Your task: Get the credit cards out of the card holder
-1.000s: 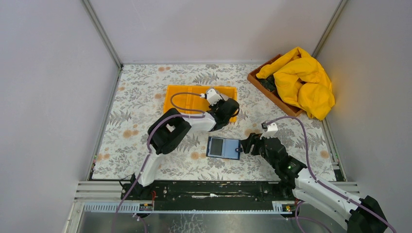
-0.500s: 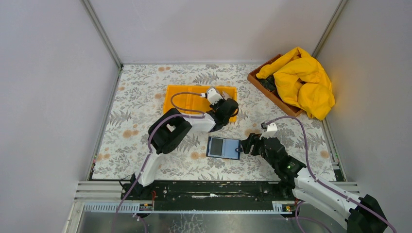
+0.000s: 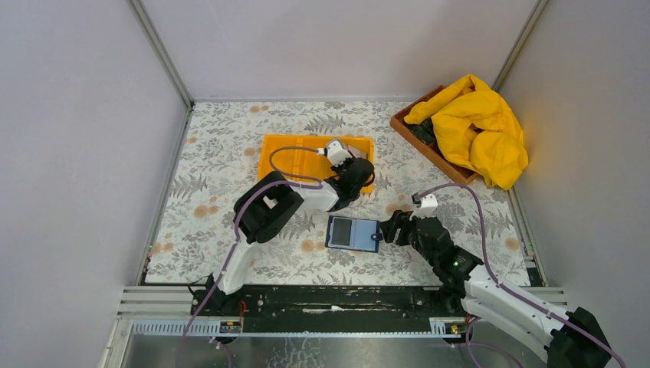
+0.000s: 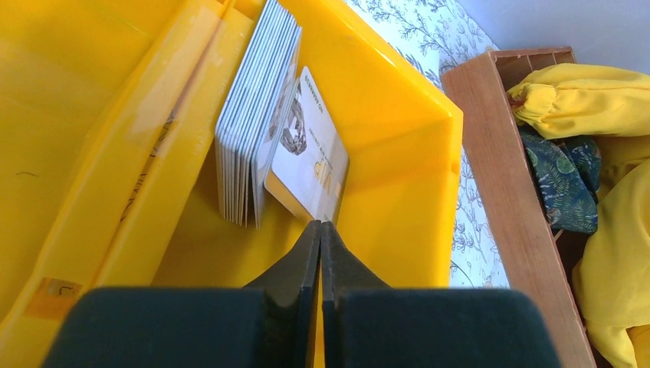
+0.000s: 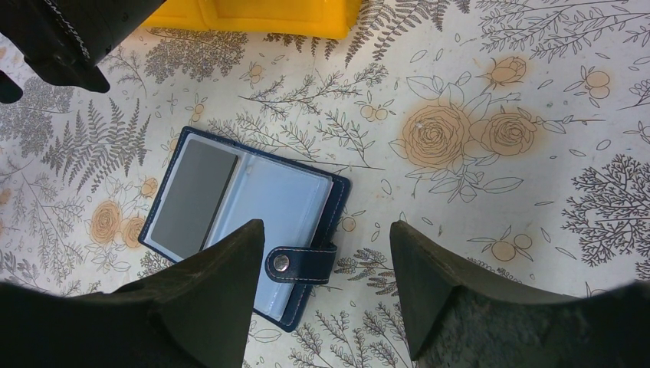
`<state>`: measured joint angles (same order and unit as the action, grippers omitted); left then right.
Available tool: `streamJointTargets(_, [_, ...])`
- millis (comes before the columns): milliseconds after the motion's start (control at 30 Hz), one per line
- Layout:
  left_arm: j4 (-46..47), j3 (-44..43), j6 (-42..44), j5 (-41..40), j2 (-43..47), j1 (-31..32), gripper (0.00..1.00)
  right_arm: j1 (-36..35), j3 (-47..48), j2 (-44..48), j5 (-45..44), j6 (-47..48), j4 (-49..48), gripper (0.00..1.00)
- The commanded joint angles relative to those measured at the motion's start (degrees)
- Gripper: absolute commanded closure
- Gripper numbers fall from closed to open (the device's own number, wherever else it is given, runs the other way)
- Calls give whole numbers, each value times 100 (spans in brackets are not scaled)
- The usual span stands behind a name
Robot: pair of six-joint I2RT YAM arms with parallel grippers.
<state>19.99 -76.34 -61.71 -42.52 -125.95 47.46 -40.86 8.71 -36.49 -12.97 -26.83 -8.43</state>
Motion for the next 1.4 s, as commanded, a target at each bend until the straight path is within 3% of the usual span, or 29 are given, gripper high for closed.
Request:
streamJointTargets(0, [401, 154, 65, -95, 81, -18, 88, 41, 67, 13, -155, -15, -178, 31])
streamJointTargets(100, [241, 204, -130, -113, 170, 3, 78, 36, 73, 3, -145, -15, -187, 31])
streamJointTargets(567, [-681, -447, -277, -601, -100, 98, 69, 34, 69, 57, -176, -19, -151, 31])
streamJointTargets(1367, [-807, -227, -492, -527, -51, 31, 67, 34, 69, 20, -159, -13, -170, 31])
